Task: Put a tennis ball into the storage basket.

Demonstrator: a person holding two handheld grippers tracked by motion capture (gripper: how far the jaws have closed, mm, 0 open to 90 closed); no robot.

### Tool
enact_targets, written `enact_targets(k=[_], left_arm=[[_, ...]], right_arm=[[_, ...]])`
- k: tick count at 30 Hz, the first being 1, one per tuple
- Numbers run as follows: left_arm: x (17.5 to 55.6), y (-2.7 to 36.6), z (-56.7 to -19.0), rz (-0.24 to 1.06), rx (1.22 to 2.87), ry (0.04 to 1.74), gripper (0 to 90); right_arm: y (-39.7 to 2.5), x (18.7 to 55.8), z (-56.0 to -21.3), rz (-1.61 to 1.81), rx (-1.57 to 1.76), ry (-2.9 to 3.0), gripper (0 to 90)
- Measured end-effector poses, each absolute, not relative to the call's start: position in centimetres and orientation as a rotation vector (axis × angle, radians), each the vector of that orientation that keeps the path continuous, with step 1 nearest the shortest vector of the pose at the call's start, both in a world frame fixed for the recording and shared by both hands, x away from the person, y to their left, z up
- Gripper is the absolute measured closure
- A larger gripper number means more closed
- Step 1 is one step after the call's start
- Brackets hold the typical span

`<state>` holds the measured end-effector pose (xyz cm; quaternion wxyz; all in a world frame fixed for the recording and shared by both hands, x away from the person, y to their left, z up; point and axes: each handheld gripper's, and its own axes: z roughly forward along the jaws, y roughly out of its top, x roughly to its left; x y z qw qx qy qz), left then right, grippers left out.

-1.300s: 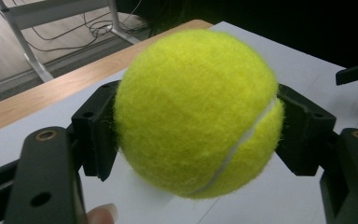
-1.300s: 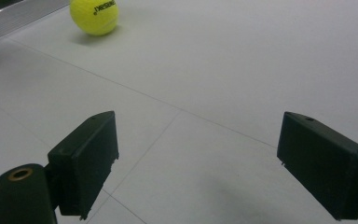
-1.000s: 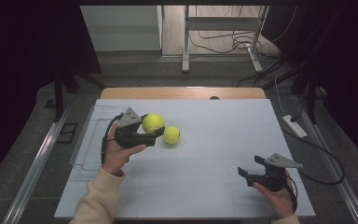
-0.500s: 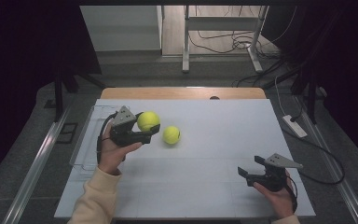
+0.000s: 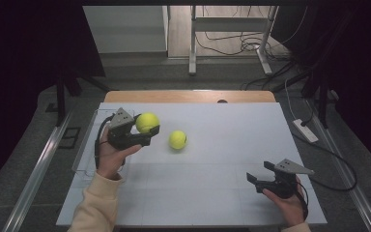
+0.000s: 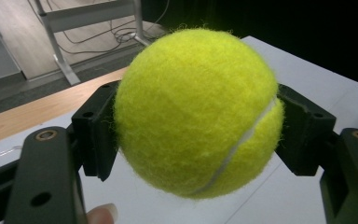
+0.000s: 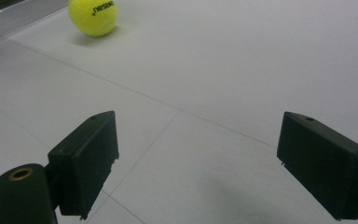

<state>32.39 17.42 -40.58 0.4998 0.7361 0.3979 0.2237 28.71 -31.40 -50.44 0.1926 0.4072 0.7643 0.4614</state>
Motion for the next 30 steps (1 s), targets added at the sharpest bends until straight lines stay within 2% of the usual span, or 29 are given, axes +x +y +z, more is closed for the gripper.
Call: enact_targets(k=[30], left_arm=[[33.3, 21.0, -41.2, 0.61, 1.736, 1.099, 27.2]], right_arm=[[-31.4, 28.7, -50.7, 1.285, 1.141, 2.152, 12.6]])
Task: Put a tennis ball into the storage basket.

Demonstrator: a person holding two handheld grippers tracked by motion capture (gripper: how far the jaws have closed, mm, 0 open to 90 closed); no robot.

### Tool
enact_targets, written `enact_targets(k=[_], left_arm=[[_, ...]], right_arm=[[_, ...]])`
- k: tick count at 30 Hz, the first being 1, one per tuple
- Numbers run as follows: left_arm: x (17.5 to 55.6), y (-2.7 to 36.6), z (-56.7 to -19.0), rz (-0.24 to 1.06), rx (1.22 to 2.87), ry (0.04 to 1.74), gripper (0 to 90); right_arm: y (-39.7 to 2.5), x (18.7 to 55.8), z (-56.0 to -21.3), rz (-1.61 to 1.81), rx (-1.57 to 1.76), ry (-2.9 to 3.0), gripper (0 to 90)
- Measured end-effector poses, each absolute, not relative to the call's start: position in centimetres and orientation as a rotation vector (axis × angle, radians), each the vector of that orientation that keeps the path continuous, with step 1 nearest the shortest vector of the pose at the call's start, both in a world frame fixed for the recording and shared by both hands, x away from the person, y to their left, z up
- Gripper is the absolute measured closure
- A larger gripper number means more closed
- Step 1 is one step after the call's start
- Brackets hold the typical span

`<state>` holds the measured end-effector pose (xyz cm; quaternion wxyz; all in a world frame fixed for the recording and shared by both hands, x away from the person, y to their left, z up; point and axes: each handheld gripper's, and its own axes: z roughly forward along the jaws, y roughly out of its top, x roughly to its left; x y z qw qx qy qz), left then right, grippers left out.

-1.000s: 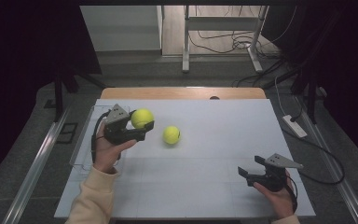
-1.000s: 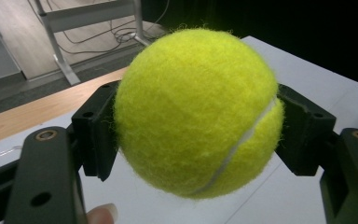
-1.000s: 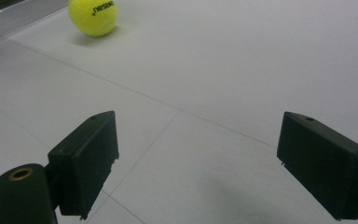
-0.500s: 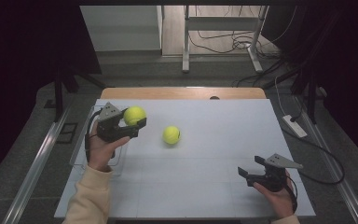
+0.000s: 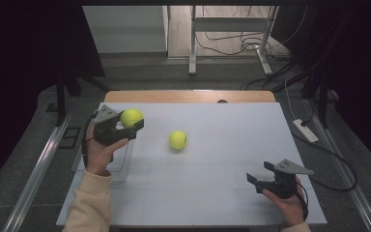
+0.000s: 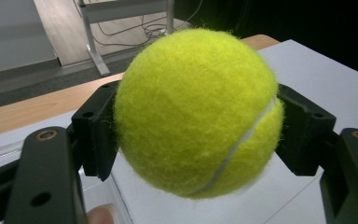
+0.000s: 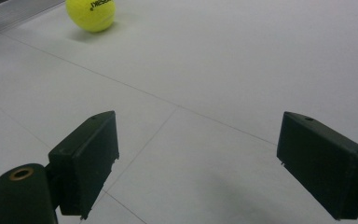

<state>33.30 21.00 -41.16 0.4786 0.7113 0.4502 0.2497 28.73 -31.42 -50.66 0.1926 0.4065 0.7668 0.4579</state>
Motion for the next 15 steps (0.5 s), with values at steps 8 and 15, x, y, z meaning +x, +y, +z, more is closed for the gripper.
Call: enact_targets(k=[8, 15], left_arm=[[33.3, 21.5, -41.1, 0.634, 1.736, 1.113, 27.2], [33.3, 22.3, -41.0, 0.661, 1.727, 1.135, 27.2]], right_arm=[[-31.4, 28.7, -50.7, 1.279, 1.136, 2.154, 12.6], [-31.4, 28.7, -50.7, 1.278, 1.131, 2.156, 12.6]])
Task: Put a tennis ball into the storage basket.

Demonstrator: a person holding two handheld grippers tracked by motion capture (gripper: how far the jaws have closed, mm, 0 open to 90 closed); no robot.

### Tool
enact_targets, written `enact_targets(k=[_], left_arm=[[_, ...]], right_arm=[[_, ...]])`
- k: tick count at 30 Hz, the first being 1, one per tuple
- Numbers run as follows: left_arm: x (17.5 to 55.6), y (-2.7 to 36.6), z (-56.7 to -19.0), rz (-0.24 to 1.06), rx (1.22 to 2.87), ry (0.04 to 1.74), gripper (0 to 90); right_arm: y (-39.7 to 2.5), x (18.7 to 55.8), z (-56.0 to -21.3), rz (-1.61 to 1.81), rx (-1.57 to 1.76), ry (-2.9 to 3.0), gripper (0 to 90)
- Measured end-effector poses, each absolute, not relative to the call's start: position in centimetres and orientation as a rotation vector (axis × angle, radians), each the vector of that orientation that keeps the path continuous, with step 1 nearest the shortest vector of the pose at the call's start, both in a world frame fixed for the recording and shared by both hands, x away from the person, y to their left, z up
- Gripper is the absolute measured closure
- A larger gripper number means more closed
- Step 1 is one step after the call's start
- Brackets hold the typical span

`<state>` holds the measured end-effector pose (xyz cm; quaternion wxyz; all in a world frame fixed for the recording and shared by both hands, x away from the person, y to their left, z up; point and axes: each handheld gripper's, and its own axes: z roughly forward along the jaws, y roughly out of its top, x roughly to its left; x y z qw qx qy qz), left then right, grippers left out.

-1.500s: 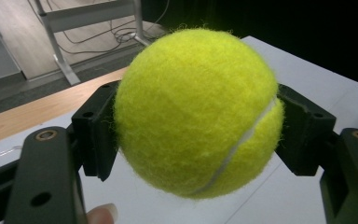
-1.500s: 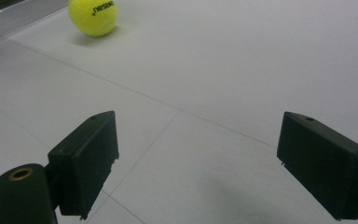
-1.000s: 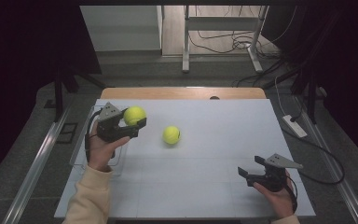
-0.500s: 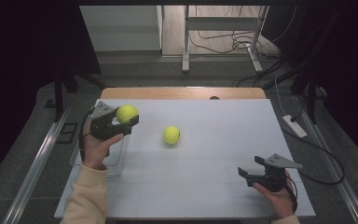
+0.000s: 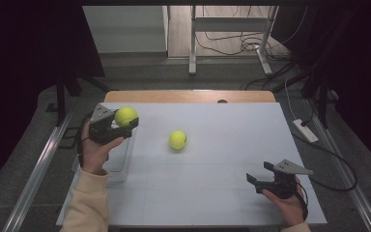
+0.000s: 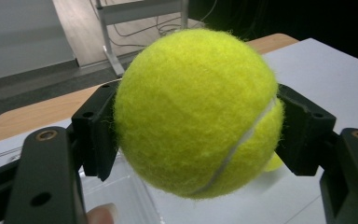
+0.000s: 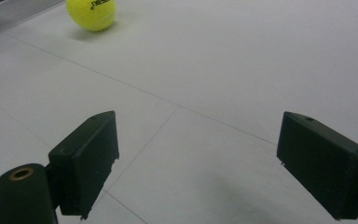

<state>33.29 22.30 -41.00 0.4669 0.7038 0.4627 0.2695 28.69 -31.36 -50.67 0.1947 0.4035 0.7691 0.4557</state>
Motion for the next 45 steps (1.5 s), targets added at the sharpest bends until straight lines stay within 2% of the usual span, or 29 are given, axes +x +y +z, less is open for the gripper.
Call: enact_targets(k=[45], left_arm=[[33.7, 28.1, -41.8, 0.728, 1.658, 1.333, 27.2]], right_arm=[[-31.1, 28.6, -50.9, 1.261, 1.126, 2.159, 13.1]])
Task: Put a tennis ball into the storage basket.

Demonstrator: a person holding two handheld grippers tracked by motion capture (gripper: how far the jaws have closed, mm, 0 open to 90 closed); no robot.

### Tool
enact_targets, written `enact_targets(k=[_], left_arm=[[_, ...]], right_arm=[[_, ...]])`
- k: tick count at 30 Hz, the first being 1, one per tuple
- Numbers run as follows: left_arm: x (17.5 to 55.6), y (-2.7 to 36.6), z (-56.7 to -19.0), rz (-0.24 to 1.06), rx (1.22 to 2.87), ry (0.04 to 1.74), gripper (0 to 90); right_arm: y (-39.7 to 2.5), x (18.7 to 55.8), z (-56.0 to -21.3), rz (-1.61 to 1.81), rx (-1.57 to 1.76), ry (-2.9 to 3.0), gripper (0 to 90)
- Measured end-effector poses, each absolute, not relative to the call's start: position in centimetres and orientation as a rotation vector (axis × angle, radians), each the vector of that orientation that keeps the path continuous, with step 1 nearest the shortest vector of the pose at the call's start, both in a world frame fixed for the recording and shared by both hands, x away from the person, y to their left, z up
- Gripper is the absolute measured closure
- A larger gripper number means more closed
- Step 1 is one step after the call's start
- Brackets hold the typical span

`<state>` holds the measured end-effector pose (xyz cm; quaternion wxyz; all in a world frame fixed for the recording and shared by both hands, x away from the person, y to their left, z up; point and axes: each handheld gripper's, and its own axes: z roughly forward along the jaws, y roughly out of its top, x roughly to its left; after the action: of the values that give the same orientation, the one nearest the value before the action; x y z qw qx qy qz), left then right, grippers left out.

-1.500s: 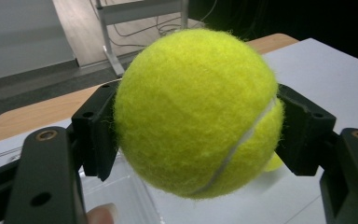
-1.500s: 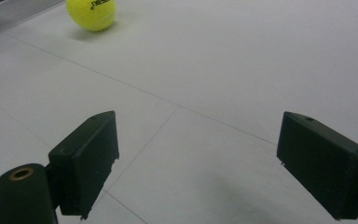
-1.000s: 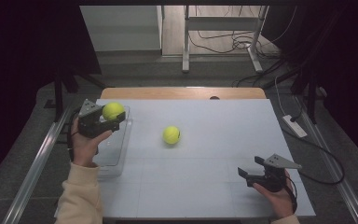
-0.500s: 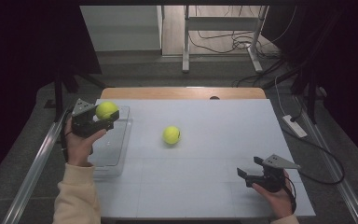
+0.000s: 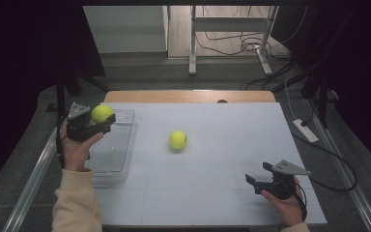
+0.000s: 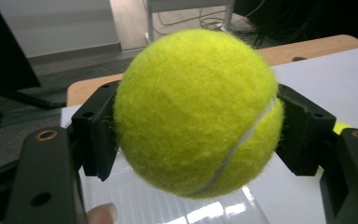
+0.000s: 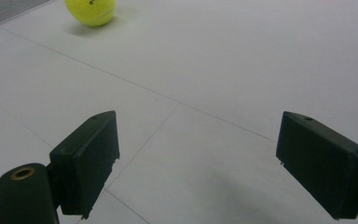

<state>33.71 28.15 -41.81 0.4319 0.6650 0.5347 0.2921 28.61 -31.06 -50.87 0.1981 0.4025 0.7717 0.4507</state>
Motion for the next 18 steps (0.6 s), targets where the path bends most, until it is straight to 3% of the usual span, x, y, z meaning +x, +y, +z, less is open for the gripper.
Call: enact_targets(k=[18], left_arm=[[35.5, 28.7, -42.4, 0.701, 1.704, 1.394, 27.2]], right_arm=[[-31.2, 28.7, -50.8, 1.263, 1.136, 2.152, 13.1]])
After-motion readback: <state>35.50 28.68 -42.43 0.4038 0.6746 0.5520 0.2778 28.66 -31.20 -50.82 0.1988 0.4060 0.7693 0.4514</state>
